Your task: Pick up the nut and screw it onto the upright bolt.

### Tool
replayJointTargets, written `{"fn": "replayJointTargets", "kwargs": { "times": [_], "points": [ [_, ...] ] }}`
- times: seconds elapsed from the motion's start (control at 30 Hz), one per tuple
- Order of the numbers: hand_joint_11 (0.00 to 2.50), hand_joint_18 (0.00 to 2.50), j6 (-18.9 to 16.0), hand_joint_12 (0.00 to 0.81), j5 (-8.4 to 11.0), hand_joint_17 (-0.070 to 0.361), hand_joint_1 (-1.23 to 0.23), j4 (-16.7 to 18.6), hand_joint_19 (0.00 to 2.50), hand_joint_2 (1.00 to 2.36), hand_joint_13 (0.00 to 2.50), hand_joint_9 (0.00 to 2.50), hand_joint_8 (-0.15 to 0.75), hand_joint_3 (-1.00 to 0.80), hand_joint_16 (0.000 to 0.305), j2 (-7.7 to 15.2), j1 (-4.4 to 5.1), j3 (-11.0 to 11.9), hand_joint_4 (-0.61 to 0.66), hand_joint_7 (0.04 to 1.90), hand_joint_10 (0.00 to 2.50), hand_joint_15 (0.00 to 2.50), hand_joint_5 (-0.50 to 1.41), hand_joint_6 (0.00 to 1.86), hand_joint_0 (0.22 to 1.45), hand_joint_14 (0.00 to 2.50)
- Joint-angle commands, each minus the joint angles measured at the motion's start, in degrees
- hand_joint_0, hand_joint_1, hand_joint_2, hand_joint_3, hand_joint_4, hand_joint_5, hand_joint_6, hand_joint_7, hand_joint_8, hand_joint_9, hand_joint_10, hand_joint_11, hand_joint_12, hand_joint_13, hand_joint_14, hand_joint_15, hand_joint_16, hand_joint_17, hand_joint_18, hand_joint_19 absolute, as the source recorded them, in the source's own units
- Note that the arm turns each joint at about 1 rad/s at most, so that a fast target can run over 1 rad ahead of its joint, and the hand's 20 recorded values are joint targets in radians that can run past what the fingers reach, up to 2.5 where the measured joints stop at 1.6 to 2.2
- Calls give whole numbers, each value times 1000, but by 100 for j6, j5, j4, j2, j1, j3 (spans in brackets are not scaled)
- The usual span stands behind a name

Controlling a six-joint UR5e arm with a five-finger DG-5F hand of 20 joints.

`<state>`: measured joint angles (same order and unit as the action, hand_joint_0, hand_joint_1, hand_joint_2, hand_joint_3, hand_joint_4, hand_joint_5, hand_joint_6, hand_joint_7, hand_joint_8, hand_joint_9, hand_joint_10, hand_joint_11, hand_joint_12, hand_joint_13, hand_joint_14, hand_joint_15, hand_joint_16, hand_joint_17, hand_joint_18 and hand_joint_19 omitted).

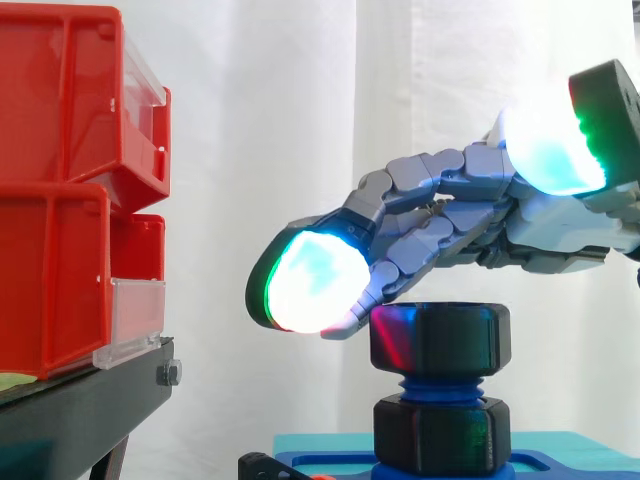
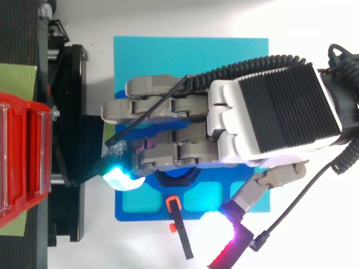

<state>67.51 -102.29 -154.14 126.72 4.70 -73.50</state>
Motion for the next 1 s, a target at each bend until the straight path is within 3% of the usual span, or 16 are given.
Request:
{"fn": "replayJointTargets", "kwargs": {
  "times": [0.0,0.47,0.97],
  "points": [
    [0,0,-2,297,-2,86,-100,7,0,1000,73,365,197,-500,38,2,-13,-95,202,819,0,0,-102,503,477,0],
    [0,0,7,285,-46,74,-143,24,0,1000,141,453,215,-500,33,2,-171,-121,231,931,0,0,-84,504,487,0],
    [0,0,34,270,-213,67,-203,51,0,1000,192,519,232,-500,30,2,-338,-121,217,1226,0,0,-51,504,496,0]
  ]
}}
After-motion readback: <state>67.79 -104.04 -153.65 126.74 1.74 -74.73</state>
